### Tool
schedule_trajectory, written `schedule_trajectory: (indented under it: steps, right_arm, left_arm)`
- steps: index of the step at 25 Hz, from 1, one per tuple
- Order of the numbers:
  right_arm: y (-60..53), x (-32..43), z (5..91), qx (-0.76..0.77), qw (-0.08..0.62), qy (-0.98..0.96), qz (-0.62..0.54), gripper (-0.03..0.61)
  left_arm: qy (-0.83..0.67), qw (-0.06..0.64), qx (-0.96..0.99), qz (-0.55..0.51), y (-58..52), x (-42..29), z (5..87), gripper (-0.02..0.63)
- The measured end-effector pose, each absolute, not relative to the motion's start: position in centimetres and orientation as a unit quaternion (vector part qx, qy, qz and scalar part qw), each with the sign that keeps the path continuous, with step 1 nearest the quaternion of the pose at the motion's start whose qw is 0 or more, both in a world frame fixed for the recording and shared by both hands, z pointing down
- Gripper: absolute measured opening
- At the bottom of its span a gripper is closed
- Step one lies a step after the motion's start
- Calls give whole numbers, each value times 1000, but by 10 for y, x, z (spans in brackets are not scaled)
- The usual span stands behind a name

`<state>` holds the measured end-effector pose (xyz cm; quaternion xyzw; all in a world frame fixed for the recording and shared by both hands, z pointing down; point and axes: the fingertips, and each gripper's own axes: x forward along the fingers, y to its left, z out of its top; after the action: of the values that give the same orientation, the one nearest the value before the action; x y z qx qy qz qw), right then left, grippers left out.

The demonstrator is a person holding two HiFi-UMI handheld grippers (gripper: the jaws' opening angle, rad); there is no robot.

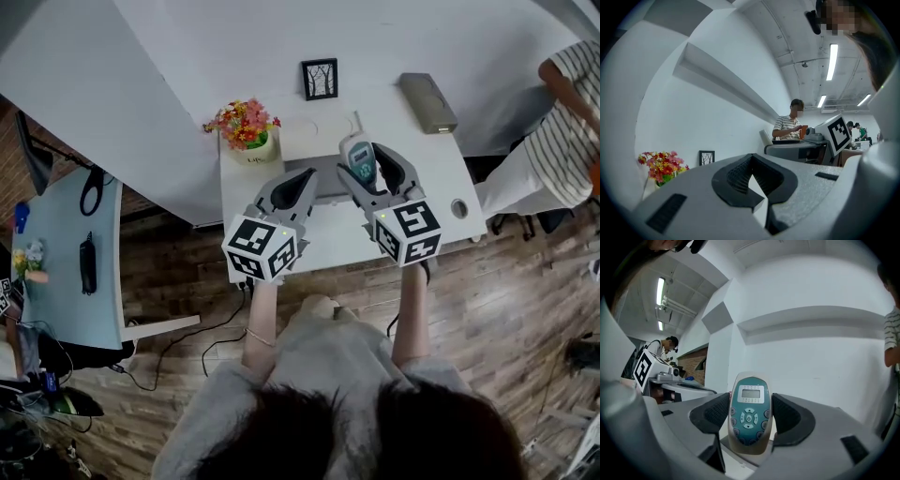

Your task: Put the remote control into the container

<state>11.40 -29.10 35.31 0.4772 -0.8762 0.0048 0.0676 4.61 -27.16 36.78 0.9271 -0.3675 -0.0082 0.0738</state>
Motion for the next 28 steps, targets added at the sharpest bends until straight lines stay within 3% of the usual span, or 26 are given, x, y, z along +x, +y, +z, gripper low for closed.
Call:
schedule_trajectory:
  steps: [28]
  right_arm:
    - [-393,80,510,364,249,-892,98,285]
  left_arm:
    - [-389,196,898,60,-366,30,479,3]
